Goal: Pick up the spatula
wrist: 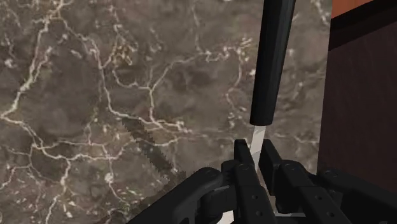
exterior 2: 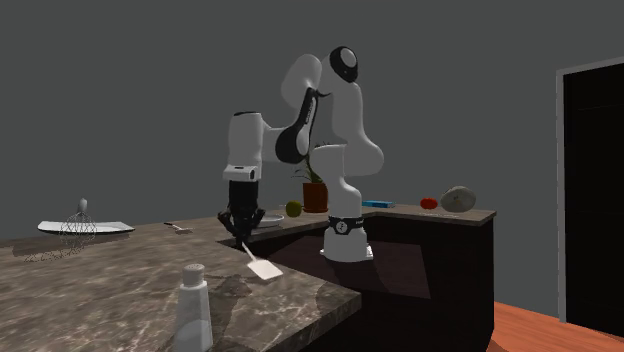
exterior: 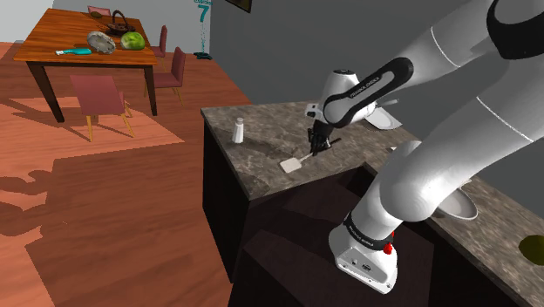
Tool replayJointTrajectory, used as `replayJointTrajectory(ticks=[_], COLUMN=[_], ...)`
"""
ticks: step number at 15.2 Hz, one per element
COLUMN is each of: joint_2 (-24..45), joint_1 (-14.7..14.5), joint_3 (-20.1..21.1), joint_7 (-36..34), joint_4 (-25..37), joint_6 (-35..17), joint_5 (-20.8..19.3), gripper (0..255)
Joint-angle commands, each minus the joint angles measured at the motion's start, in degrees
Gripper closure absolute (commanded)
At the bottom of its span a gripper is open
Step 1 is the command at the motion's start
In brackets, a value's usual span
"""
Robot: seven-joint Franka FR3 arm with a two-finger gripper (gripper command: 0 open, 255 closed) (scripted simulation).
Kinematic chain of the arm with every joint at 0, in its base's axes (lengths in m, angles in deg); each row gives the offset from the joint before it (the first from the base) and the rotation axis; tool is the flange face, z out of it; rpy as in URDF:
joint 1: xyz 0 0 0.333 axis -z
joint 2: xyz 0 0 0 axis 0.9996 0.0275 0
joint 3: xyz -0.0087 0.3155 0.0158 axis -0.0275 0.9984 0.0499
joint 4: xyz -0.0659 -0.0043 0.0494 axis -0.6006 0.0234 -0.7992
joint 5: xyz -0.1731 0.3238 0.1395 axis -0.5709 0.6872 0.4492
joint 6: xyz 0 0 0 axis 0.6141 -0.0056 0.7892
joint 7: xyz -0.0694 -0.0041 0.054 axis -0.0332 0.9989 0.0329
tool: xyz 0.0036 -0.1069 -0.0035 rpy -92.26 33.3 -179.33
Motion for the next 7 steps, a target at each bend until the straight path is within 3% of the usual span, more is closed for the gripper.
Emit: replayJointTrajectory(ticks=[1, 7], joint_2=[-2.47, -6.86], joint_1=[0.81, 1.91], joint_3=[0.84, 2.58], joint_7=[-0.47, -0.93], joint_4=[0.26, 1.08], joint_6=[2.68, 7.81], joint_5=[-0.83, -1.39], gripper=[255, 255])
